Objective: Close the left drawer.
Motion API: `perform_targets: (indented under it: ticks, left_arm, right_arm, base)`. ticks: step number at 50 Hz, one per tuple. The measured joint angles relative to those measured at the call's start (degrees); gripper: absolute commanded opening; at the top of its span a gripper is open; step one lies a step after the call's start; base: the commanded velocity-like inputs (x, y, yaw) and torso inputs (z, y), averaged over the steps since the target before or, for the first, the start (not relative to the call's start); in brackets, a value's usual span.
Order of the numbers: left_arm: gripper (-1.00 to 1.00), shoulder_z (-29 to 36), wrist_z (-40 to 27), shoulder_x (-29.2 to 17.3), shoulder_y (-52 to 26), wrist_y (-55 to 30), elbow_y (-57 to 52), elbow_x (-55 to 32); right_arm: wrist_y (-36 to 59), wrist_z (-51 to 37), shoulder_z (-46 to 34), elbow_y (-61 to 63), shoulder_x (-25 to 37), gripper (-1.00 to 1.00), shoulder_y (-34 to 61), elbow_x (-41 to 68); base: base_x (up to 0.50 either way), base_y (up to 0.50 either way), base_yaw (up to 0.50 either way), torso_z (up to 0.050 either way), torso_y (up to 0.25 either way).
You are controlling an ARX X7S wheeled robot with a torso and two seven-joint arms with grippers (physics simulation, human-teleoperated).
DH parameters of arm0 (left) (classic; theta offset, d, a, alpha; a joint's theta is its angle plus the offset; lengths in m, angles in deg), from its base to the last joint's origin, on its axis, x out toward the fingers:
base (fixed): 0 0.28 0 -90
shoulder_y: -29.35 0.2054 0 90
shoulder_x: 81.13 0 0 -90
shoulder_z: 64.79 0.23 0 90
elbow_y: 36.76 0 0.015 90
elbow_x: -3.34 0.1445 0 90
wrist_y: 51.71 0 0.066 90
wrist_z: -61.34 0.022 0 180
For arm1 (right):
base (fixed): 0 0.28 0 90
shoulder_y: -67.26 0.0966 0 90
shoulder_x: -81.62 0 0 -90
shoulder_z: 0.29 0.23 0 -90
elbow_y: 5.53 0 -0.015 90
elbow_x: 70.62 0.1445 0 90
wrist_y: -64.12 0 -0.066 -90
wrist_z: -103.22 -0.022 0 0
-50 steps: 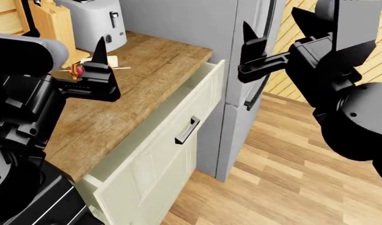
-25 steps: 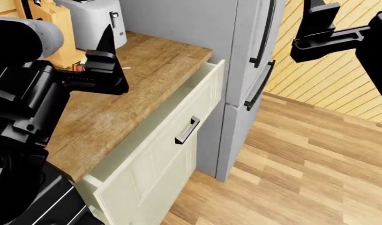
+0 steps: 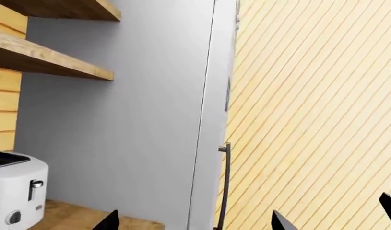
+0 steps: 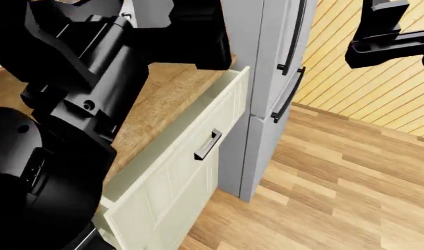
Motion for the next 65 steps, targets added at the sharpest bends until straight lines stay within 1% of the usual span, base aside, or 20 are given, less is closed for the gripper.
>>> perform_targets:
  ticks: [8, 14, 19, 24, 31, 39, 51, 65]
  left_arm:
    - [1.0, 4.69, -4.44, 7.78, -1.34, 1.89, 2.33, -1.63]
    - [1.0, 7.96, -6.14, 12.98, -1.16, 3.82, 4.22, -1.12]
    - [1.0, 11.03, -6.18, 16.09, -0.17, 6.18, 5.51, 0.13]
    - [1.0, 15.05, -5.43, 17.99, 1.88, 9.3, 6.44, 2.2]
    - [1.0, 21.19, -3.68, 19.33, 5.42, 13.14, 8.55, 5.45]
    - [1.0, 28.03, -1.16, 19.72, 9.57, 16.64, 10.71, 10.13]
    - [1.0, 36.56, 4.41, 18.88, 16.55, 20.83, 14.53, 18.98]
    - [1.0, 43.24, 10.98, 17.36, 23.7, 26.47, 21.45, 29.26]
  right_arm:
    - [0.32, -0.18, 0.5, 0.92, 2.31, 1.0, 0.15, 0.59]
    - [2.12, -0.46, 1.25, 2.27, 5.15, 1.0, 1.18, 1.79]
    - [4.33, -0.68, 2.32, 3.71, 8.23, 1.0, 2.58, 3.35]
    - [6.52, -0.89, 3.54, 5.02, 11.12, 1.0, 4.08, 4.91]
    - [8.25, -1.15, 4.96, 6.69, 14.93, 1.0, 5.52, 6.66]
    - [11.03, -2.11, 7.15, 7.75, 17.14, 1.0, 7.35, 9.2]
    - [15.57, -4.13, 10.59, 8.51, 18.4, 1.0, 10.21, 13.26]
    - [15.99, -5.04, 11.3, 8.96, 18.8, 1.0, 9.95, 13.99]
  base:
    - [0.0, 0.0, 0.0, 0.0, 0.0]
    - [0.0, 0.0, 0.0, 0.0, 0.0]
    - [0.0, 0.0, 0.0, 0.0, 0.0]
    - [0.0, 0.0, 0.0, 0.0, 0.0]
    - [0.0, 0.0, 0.0, 0.0, 0.0]
    - [0.0, 0.0, 0.0, 0.0, 0.0]
    - [0.0, 0.0, 0.0, 0.0, 0.0]
    - [0.0, 0.0, 0.0, 0.0, 0.0]
